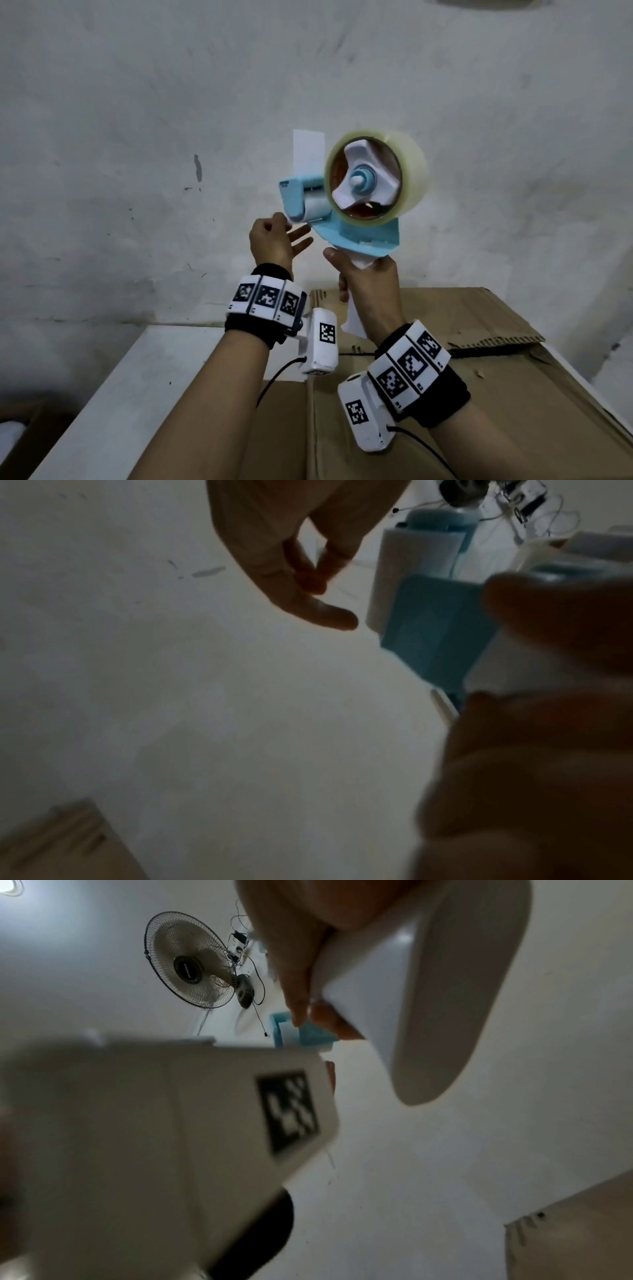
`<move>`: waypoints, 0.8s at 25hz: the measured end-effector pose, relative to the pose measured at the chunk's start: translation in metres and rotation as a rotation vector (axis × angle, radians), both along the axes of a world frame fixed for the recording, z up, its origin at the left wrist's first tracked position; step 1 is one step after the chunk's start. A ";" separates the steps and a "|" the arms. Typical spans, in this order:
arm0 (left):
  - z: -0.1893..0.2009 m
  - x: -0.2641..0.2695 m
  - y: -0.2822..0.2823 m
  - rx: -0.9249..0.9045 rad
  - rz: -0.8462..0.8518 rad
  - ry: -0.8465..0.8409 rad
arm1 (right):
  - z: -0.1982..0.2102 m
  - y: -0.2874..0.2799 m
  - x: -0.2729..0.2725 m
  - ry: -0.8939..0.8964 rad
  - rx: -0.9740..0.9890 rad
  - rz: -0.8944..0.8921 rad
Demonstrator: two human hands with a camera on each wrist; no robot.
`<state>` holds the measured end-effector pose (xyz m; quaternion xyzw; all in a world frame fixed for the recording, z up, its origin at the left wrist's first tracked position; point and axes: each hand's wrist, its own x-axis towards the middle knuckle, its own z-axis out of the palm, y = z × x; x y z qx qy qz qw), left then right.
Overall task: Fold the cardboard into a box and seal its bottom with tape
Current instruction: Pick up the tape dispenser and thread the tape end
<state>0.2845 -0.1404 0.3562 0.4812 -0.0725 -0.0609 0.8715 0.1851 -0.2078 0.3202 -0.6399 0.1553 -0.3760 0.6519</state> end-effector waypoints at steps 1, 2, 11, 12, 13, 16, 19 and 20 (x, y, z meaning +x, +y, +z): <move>0.002 0.000 0.003 -0.113 -0.080 0.108 | 0.002 0.000 0.000 -0.017 0.029 0.005; 0.003 0.002 0.009 -0.207 -0.158 0.201 | 0.006 -0.003 0.000 -0.045 0.081 0.019; 0.002 0.002 0.033 0.319 -0.617 0.059 | 0.022 -0.061 -0.021 0.088 0.314 0.174; 0.005 0.000 0.029 0.366 -0.650 0.031 | 0.019 -0.062 -0.022 0.116 0.284 0.183; 0.006 -0.001 0.025 0.398 -0.666 0.007 | 0.018 -0.062 -0.023 0.141 0.253 0.187; 0.005 -0.005 0.017 0.401 -0.667 -0.002 | 0.017 -0.060 -0.024 0.194 0.169 0.187; -0.007 -0.002 0.017 0.363 -0.592 0.011 | 0.016 -0.059 -0.022 0.202 0.113 0.176; -0.011 0.000 0.018 0.326 -0.557 0.028 | 0.015 -0.059 -0.021 0.200 0.096 0.170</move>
